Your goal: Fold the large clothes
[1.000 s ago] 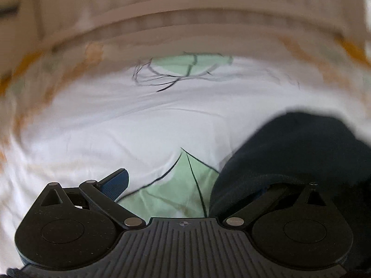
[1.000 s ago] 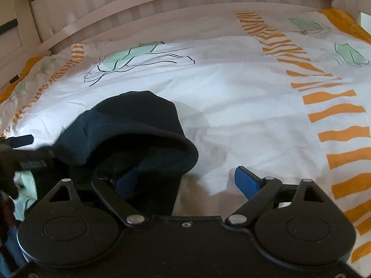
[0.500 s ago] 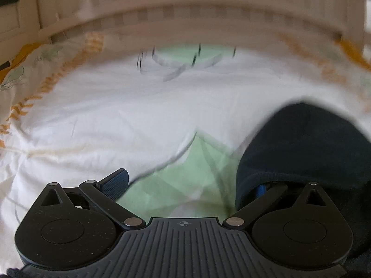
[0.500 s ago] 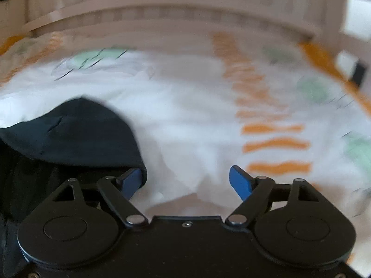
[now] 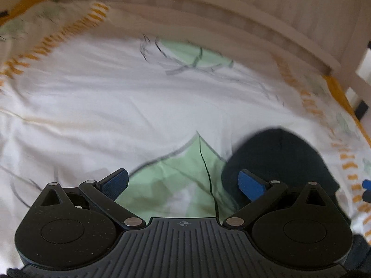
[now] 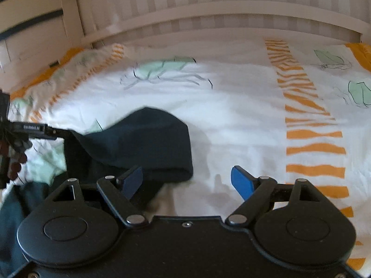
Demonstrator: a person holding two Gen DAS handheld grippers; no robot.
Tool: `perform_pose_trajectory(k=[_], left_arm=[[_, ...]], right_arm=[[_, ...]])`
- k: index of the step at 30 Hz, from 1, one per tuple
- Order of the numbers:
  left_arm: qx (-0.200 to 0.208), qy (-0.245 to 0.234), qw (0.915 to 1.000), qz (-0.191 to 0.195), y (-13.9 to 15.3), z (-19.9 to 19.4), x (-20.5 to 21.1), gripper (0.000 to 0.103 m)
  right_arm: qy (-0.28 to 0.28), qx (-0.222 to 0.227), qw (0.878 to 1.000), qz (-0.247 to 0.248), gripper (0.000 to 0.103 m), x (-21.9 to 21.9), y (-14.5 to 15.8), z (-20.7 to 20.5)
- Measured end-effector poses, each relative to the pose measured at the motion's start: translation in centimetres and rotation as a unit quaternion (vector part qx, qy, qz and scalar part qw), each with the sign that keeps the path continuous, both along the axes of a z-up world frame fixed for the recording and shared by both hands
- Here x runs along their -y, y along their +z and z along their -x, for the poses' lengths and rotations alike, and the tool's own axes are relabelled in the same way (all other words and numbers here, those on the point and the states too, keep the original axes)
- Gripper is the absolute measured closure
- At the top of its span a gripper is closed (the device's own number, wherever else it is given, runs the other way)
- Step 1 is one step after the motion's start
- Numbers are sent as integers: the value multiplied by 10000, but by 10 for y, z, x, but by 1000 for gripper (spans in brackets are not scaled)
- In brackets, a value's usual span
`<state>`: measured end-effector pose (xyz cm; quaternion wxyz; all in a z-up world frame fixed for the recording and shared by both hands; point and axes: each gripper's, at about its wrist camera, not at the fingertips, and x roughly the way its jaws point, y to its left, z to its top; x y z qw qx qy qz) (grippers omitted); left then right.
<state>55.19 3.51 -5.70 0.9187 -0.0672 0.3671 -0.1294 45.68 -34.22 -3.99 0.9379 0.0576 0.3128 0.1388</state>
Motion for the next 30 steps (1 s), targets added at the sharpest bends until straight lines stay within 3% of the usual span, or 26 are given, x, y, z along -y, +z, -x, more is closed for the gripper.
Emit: perform_pose_trajectory(k=[2, 4, 7, 13, 16, 19, 22, 24, 27, 30], left_arm=[[252, 189, 9995, 39, 12, 10, 5, 0], [385, 80, 9992, 101, 19, 12, 18, 0], [447, -183, 9987, -149, 20, 18, 51, 0], [285, -391, 9952, -854, -20, 12, 100, 0], [-149, -319, 9933, -1103, -50, 2, 104, 0], [-288, -162, 9974, -636, -64, -2, 91, 0], [-129, -222, 9974, -676, -67, 1, 91, 0], [-17, -205, 9975, -675, -69, 5, 90, 0], [58, -194, 9977, -651, -70, 6, 89, 0], [78, -193, 9979, -614, -70, 5, 90, 0]], right_arm=[[19, 70, 10000, -66, 24, -4, 5, -4], [106, 55, 9999, -34, 45, -12, 4, -13], [133, 90, 9998, 99, 55, -31, -1, -23], [-1, -80, 10000, -38, 56, -61, -19, -45], [-30, -453, 9986, 284, 56, -72, -39, -58], [55, -553, 9976, 413, 56, -74, -48, -59], [220, -518, 9974, 454, 56, -72, -37, -56], [296, -138, 9990, 303, 54, -68, -21, -51], [191, 197, 9996, -34, 44, -61, -5, -58], [168, 199, 9996, 125, 38, -71, -2, -79]])
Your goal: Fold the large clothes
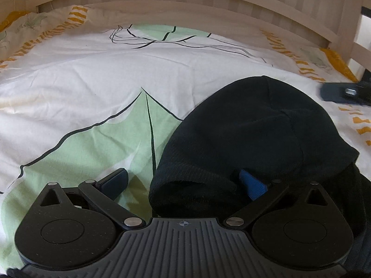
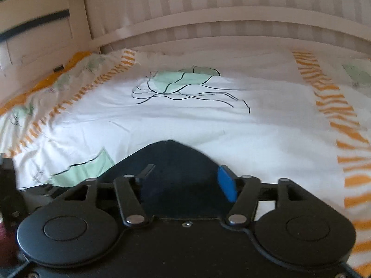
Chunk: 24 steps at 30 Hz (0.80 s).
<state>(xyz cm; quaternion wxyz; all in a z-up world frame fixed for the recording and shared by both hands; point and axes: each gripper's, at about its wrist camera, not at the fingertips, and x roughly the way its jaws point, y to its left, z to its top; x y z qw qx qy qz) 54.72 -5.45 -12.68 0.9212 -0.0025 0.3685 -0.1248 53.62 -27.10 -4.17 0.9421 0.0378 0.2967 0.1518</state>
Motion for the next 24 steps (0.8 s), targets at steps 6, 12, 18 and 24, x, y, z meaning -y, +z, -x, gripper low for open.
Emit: perform_pose_trajectory(k=[6, 12, 18, 24], left_arm=[[72, 7, 10000, 45, 0, 5, -2, 0], [109, 11, 9999, 43, -1, 12, -3, 0], [162, 47, 9998, -135, 8, 15, 0, 0], [358, 118, 9988, -309, 38, 47, 0, 0]], right_arm=[[159, 4, 9994, 308, 30, -34, -14, -38], [232, -152, 9979, 580, 44, -53, -25, -68], [496, 265, 9971, 503, 90, -55, -1, -35], [908, 1212, 9871, 530, 90, -46, 61, 61]])
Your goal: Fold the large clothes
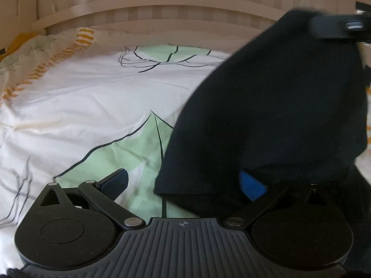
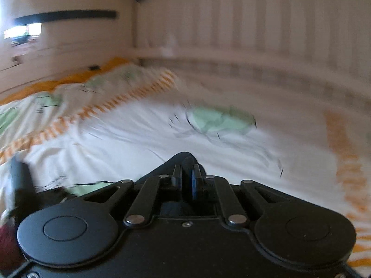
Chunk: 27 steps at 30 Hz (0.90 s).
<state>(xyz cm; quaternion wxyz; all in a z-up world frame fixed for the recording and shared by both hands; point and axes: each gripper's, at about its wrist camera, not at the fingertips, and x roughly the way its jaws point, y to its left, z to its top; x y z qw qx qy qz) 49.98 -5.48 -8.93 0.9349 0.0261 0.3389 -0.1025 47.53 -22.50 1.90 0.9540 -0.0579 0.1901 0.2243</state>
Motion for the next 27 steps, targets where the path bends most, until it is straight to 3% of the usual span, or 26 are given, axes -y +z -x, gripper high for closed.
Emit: perform_pose_trajectory(k=[4, 8, 11, 15, 17, 20, 21, 22, 24, 27], left_arm=[[-87, 74, 9998, 139, 12, 35, -13, 0], [-197, -23, 9997, 151, 17, 84, -33, 0], [-294, -55, 9995, 118, 19, 118, -47, 0], [-677, -271, 9973, 30, 18, 157, -65, 0], [-839, -386, 9957, 1, 19, 175, -76, 0], [-950, -541, 9940, 81, 27, 196, -90, 0], [-978, -559, 9935, 135, 31, 198, -93, 0], [-987, -565, 9933, 208, 34, 200, -98, 0], [-935, -588, 9928, 464, 43, 201, -102, 0], [-967, -523, 9893, 959, 48, 195, -96, 0]], right_arm=[[347, 645, 9972, 181, 90, -2, 21, 84], [661, 979, 9910, 625, 90, -13, 14, 163], [966, 989, 9845, 1082, 90, -25, -8, 217], [1495, 613, 9717, 1723, 85, -46, -51, 274], [1657, 213, 9687, 1836, 82, -52, -70, 294], [1745, -315, 9704, 1637, 82, -46, -79, 315], [1671, -416, 9734, 1511, 75, -39, -77, 318], [1544, -518, 9782, 1291, 61, -33, -72, 319], [1049, -676, 9899, 669, 42, -16, -59, 308], [37, -1114, 9930, -396, 39, 11, -44, 275]])
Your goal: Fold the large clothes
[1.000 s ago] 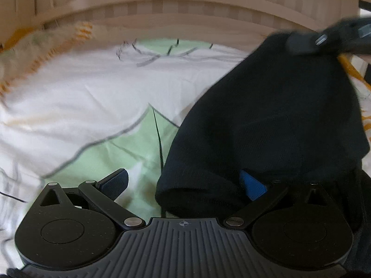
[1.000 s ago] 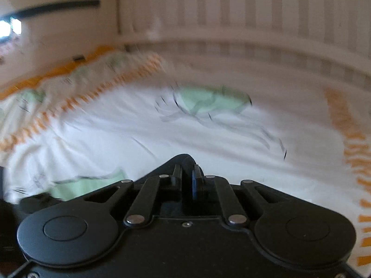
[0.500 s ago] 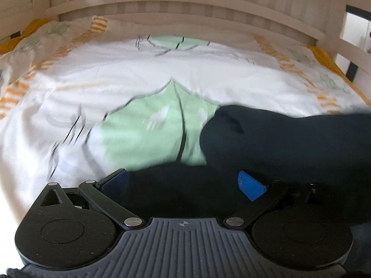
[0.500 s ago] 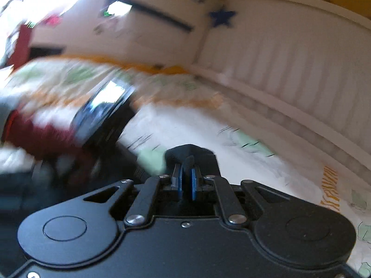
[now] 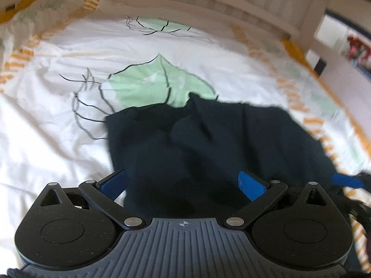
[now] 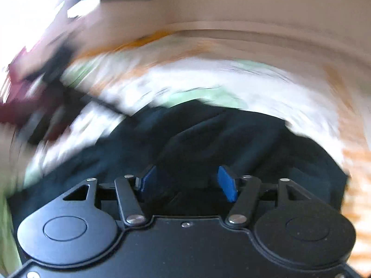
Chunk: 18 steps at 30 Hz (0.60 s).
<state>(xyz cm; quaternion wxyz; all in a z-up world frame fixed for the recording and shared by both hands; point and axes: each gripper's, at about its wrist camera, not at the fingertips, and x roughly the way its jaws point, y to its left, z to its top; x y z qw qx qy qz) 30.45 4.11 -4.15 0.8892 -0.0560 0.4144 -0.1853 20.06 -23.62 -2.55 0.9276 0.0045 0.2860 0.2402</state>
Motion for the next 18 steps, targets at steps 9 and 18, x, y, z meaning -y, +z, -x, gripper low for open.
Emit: perform_pose_trajectory(k=[9, 18], left_arm=[[-745, 406, 9899, 1139, -37, -31, 25, 1], [291, 407, 9952, 840, -18, -20, 30, 87]], right_arm=[[-1709, -1223, 9702, -1207, 38, 30, -32, -89], [-1809, -554, 9800, -613, 90, 22, -22, -65]])
